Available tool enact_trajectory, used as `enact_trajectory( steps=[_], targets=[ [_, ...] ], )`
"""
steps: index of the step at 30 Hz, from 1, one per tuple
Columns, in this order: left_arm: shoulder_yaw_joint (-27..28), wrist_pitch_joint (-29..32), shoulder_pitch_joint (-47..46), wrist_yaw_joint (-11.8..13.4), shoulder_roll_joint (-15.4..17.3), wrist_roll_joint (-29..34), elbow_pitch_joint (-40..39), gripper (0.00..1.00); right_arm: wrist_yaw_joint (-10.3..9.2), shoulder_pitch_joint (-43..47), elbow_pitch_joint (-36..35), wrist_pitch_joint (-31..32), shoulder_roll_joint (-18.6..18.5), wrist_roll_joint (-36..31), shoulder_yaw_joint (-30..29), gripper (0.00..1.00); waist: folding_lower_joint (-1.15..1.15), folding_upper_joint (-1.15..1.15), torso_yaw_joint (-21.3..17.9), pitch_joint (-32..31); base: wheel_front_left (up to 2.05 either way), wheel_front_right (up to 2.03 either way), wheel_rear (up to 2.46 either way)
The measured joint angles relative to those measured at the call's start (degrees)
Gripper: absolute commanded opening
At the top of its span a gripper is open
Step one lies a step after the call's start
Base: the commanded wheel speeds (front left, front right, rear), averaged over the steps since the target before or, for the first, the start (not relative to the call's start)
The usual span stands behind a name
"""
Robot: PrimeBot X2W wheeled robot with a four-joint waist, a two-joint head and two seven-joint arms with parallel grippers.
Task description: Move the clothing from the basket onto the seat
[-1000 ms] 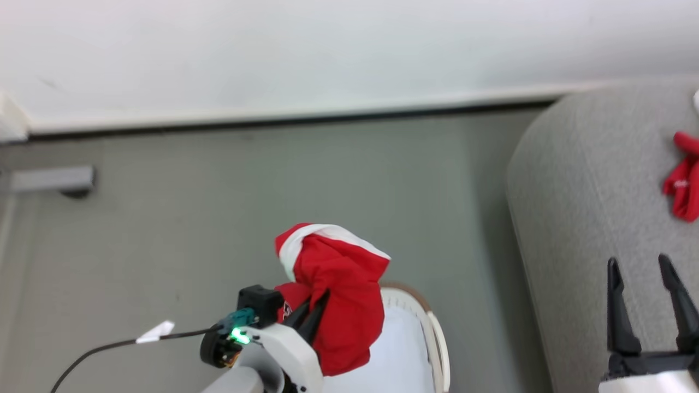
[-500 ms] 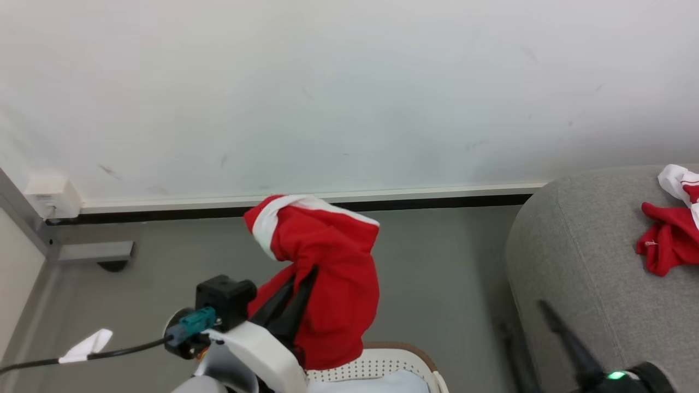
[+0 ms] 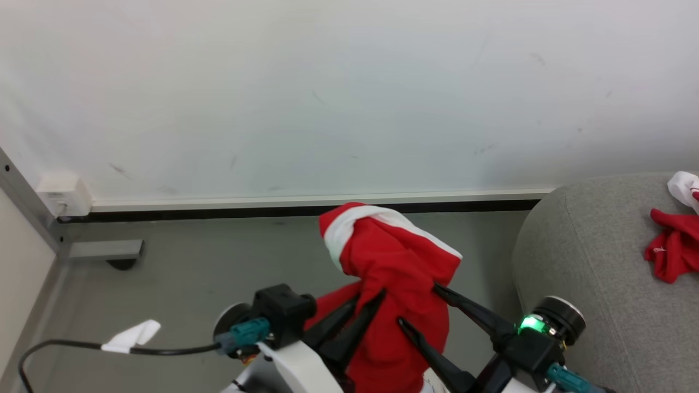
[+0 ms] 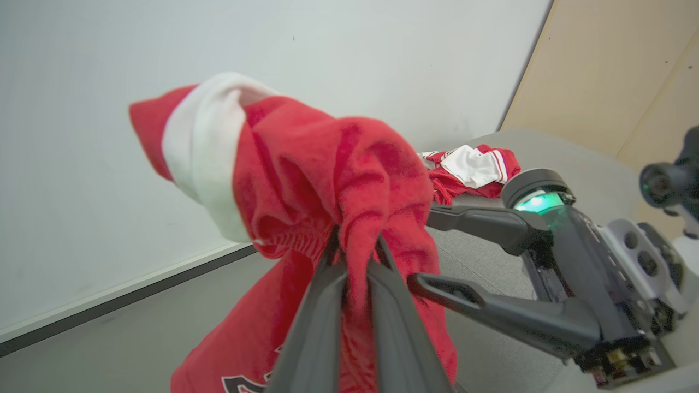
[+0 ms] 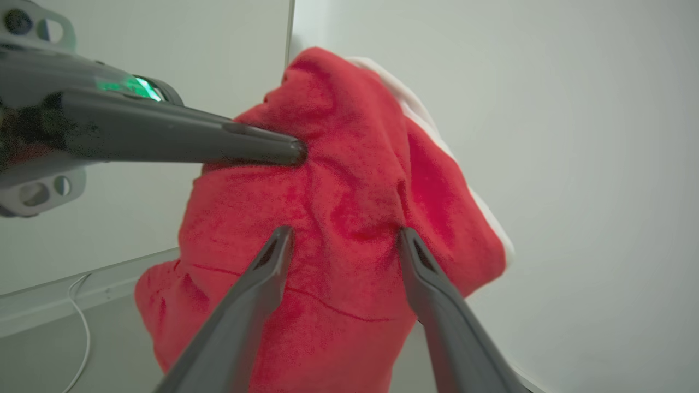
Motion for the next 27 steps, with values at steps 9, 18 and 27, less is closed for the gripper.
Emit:
enact_trajectory(
  steps=[9, 18, 27],
  targets=[
    [-3.4, 1.4, -0.7, -2.0, -2.1, 0.1, 0.8, 0.00, 0.00, -8.0, 6.7, 0.2, -1.3, 7.3, 9.2, 0.34, 0.00, 0.00, 0.7, -0.9, 0.00, 0.00, 0.00],
    [-4.4, 0.9, -0.2, -1.7, -2.6, 0.4, 2.0, 0.00, 0.02, -9.5, 9.8, -3.2, -1.7, 12.5, 11.5, 0.00, 0.00, 0.00, 0.5, -1.0, 0.00, 0.00, 0.00],
    [-4.9, -1.2, 0.2, 0.4, -2.0, 3.8, 4.2, 1.00, 0.02, -9.2, 10.6, -4.1, -4.2, 13.6, 6.8, 0.00, 0.00, 0.00, -2.1, -0.3, 0.00, 0.00, 0.00]
  ],
)
